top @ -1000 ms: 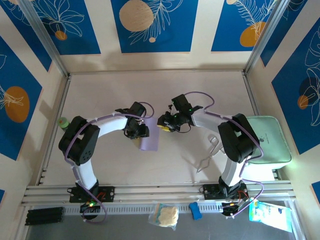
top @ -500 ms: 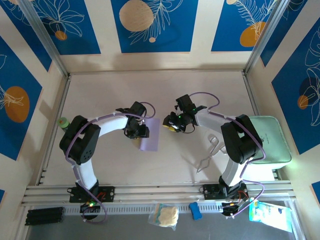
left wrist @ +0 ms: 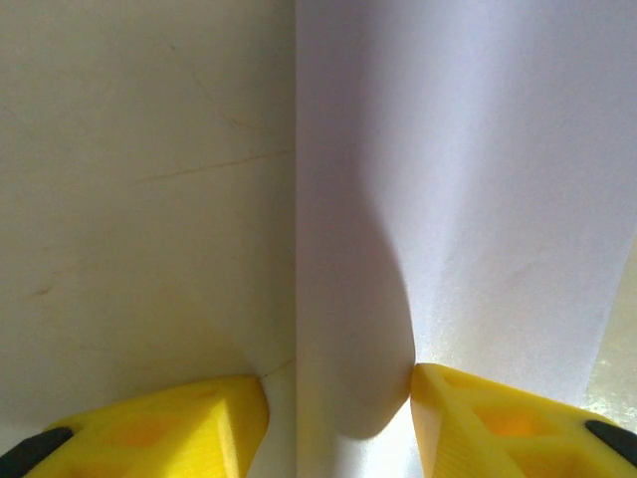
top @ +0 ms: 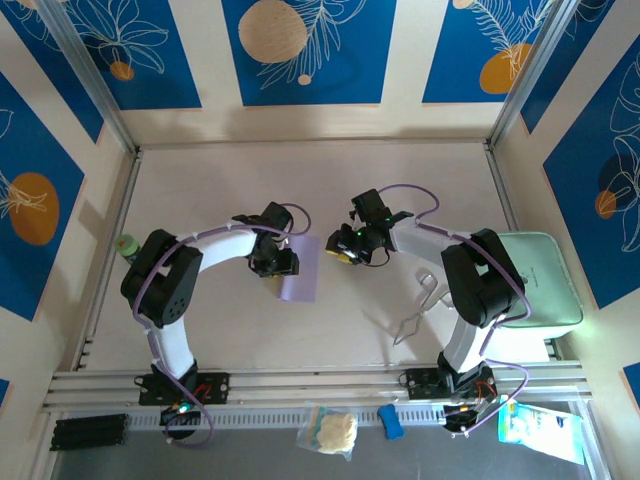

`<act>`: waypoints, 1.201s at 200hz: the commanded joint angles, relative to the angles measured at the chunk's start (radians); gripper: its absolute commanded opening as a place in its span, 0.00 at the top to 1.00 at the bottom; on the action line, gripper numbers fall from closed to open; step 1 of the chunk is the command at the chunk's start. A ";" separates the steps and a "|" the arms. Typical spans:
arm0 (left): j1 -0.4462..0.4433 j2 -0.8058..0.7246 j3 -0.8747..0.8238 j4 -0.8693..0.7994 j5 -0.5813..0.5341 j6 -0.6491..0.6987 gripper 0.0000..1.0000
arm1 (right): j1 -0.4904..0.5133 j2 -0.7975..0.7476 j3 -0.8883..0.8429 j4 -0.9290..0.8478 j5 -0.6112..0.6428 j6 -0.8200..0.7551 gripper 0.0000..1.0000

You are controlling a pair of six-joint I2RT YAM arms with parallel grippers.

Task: Fold a paper plane with a square sheet of paper (pick it up from the middle)
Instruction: First fold in half a square sheet of paper at the center of the table, then hold the square sheet of paper at the center of the table.

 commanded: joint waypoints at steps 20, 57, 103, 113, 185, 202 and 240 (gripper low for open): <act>-0.016 0.127 -0.061 0.020 0.067 0.025 0.50 | 0.028 0.035 -0.009 0.035 -0.061 -0.021 0.66; -0.015 0.134 -0.067 0.021 0.064 0.023 0.50 | 0.058 0.072 0.001 0.081 -0.112 -0.014 0.71; -0.015 0.137 -0.075 0.024 0.056 0.018 0.50 | 0.097 0.139 0.038 0.092 -0.135 0.004 0.82; -0.014 0.138 -0.076 0.026 0.056 0.018 0.50 | 0.099 0.150 0.041 0.100 -0.140 0.007 0.85; -0.014 0.144 -0.087 0.035 0.053 0.012 0.50 | 0.102 0.183 0.058 0.116 -0.153 -0.010 0.89; -0.015 0.145 -0.086 0.035 0.052 0.012 0.50 | 0.103 0.195 0.061 0.116 -0.153 -0.013 0.89; -0.015 0.146 -0.086 0.034 0.052 0.008 0.50 | 0.105 0.217 0.061 0.097 -0.133 -0.027 0.89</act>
